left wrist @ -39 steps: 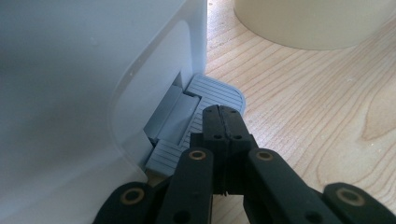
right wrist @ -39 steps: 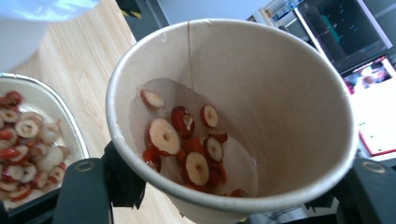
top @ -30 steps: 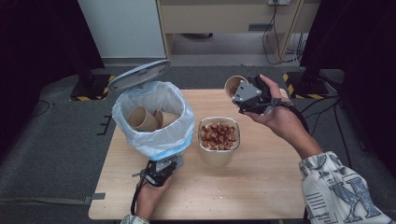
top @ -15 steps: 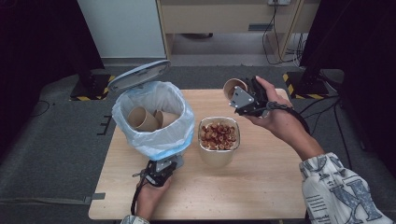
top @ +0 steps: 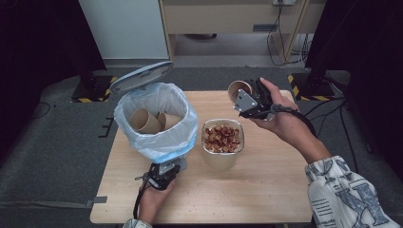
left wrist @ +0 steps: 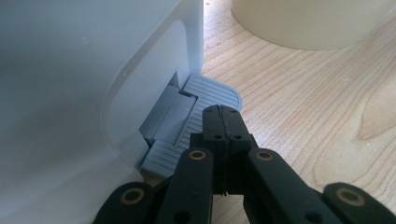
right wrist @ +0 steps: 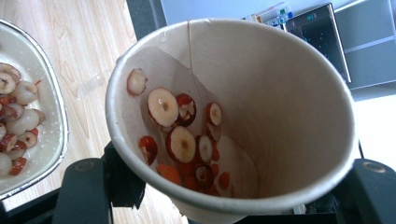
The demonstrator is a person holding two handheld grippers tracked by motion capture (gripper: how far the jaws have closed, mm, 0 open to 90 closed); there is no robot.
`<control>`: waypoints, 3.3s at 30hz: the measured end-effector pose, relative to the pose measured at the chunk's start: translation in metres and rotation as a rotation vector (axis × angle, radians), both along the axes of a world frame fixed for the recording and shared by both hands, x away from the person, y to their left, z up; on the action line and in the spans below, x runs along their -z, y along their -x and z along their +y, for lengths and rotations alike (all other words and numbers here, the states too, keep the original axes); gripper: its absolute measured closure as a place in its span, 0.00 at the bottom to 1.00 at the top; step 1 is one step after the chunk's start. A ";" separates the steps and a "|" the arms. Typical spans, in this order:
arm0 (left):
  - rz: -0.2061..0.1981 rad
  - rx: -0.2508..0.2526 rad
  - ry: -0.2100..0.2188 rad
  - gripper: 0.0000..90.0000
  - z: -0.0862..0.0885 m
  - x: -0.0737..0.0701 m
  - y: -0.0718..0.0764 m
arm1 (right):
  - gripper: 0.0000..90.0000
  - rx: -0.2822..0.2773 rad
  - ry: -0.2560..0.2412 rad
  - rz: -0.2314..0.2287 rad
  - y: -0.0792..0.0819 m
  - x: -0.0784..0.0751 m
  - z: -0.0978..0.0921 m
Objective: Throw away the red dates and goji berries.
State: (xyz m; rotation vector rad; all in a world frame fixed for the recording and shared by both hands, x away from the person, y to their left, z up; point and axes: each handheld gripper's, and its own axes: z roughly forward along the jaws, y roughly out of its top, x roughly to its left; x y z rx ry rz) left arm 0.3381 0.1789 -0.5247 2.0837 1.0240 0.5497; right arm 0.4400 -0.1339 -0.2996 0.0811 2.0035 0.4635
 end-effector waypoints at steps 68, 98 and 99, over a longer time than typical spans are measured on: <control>0.000 0.001 -0.001 1.00 0.000 0.000 0.000 | 0.35 -0.023 0.104 -0.071 0.006 0.003 -0.001; 0.000 0.001 0.000 1.00 0.000 0.000 0.000 | 0.35 -0.038 0.118 -0.098 0.008 -0.005 0.005; 0.000 0.001 0.000 1.00 0.000 0.000 0.000 | 0.35 -0.037 0.119 -0.101 0.008 -0.005 0.005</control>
